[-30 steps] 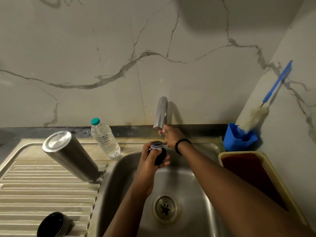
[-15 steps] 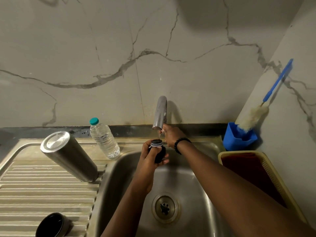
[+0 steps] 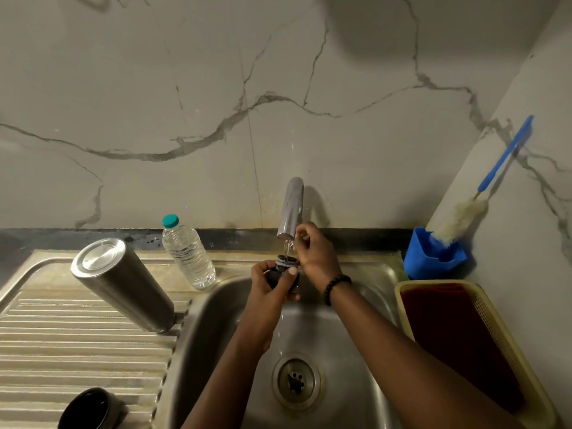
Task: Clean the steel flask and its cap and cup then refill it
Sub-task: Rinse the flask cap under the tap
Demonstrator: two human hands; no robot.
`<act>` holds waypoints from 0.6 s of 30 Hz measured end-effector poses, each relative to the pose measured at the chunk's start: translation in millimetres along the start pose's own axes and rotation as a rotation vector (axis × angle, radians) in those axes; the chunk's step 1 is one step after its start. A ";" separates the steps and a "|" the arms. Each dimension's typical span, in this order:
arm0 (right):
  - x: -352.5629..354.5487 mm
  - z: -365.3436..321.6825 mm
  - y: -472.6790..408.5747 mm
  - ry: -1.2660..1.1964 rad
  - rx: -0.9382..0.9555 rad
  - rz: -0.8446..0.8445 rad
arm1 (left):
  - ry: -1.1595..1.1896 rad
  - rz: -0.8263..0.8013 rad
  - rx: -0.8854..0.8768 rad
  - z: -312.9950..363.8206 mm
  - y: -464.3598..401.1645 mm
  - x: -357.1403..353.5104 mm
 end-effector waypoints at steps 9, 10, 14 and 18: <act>-2.4 -15.2 32.0 0.046 0.295 -0.318 | 0.062 -0.011 -0.018 -7.0 -0.5 1.2; -2.4 -19.9 33.4 0.061 0.350 -0.311 | 0.093 0.024 -0.011 -6.4 -0.8 1.5; -6.4 -37.4 41.1 0.160 0.502 -0.299 | 0.157 0.198 0.013 -2.7 -3.0 4.6; -8.3 -38.3 46.9 0.266 0.271 -0.150 | -0.058 0.291 -0.193 10.2 1.4 3.0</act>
Point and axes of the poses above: each hand's wrist, its own y-axis away from the middle knuckle, its own x-axis out of the back of the hand, z = x × y, the point moved 5 cm from there along -y, towards the middle knuckle, and after that the axes turned 15 degrees about x, right-handed, at the moved point
